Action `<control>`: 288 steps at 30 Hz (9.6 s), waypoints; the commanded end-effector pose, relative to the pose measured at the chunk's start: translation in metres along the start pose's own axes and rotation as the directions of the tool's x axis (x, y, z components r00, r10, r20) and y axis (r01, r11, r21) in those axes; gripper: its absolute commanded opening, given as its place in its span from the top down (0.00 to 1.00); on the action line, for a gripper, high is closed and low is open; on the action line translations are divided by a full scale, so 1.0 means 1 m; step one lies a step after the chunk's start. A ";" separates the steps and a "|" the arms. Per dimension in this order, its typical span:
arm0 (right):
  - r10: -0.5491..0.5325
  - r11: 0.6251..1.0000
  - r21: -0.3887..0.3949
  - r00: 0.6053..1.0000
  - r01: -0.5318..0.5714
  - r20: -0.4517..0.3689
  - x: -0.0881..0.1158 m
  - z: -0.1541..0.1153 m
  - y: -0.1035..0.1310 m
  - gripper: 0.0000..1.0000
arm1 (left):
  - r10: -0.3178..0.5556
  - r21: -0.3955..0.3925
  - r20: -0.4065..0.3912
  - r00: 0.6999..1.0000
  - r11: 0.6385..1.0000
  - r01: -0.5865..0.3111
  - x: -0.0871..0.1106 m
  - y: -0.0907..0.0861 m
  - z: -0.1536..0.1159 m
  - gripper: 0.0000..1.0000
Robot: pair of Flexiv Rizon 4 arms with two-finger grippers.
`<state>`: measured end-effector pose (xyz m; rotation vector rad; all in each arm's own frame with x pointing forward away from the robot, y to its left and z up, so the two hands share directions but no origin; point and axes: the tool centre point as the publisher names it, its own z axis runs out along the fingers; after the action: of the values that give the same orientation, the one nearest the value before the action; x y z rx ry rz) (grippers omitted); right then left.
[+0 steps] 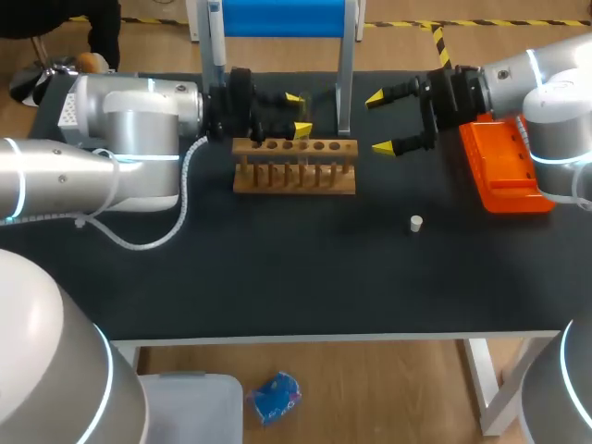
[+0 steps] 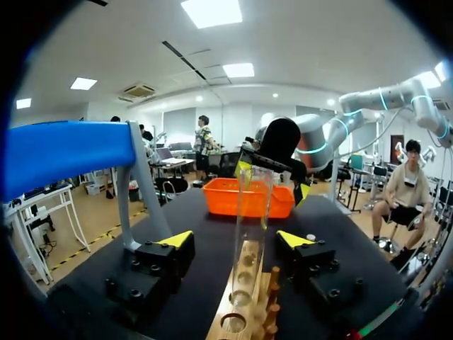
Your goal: Invert the test tube, pick up the pipette, mount the tip to pipette, aspirate from beaker and dispense into the tube, eject the tip, return the pipette, and cap with the stopper.
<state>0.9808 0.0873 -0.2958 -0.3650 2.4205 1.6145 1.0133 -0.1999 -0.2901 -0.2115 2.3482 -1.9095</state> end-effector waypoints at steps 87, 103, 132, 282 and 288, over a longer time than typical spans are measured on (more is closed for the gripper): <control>-0.001 1.000 0.001 1.000 0.001 0.000 0.000 0.000 0.000 0.00 | -0.113 -0.099 0.941 0.318 0.809 0.580 -0.140 0.093 -0.400 0.00; -0.001 1.000 0.001 1.000 0.001 0.000 0.000 0.000 0.000 0.00 | -0.168 0.005 0.968 0.186 0.754 0.656 -0.199 0.115 -0.383 0.00; -0.001 1.000 0.001 1.000 0.001 0.000 0.000 0.000 0.000 0.00 | -0.215 0.094 0.971 0.100 0.736 0.670 -0.203 0.144 -0.394 0.04; -0.001 1.000 0.001 1.000 0.001 0.000 0.000 0.000 0.000 0.00 | -0.076 -0.009 0.990 0.123 0.818 0.576 -0.182 0.070 -0.407 1.00; -0.001 1.000 0.001 1.000 0.001 0.000 0.000 0.000 0.000 0.00 | -0.055 -0.124 0.943 0.330 0.858 0.498 -0.135 0.024 -0.392 1.00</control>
<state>0.9807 0.0874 -0.2959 -0.3649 2.4204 1.6144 1.1279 0.2091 -0.2688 -1.4760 1.7091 -0.7046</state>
